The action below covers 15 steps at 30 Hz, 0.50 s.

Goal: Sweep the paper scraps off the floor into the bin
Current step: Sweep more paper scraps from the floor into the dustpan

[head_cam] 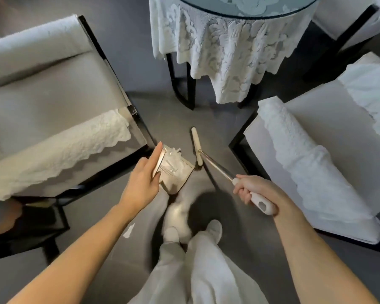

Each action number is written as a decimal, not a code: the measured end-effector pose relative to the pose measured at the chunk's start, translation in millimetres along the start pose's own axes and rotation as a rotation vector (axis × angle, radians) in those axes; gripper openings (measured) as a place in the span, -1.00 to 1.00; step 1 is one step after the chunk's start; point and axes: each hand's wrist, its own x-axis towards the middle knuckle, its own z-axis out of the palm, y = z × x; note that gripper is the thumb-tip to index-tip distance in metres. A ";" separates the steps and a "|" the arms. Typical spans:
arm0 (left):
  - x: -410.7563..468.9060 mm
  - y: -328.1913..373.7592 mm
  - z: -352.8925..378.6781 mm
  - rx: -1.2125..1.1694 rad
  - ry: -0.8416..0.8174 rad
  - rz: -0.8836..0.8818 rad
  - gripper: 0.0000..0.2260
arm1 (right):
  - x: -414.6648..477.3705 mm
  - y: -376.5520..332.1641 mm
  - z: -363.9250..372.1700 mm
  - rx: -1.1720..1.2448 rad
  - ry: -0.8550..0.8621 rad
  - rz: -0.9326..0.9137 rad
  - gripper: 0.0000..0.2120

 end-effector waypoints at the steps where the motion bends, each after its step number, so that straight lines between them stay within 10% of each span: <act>1: -18.2 0.7 0.4 -0.006 0.034 -0.038 -0.27 | -2.9 6.3 -2.4 -0.036 0.006 -0.021 -0.42; 15: -277.4 44.4 56.0 0.025 0.366 -0.412 -0.31 | 15.3 144.1 29.5 -0.832 -0.159 -0.161 -0.35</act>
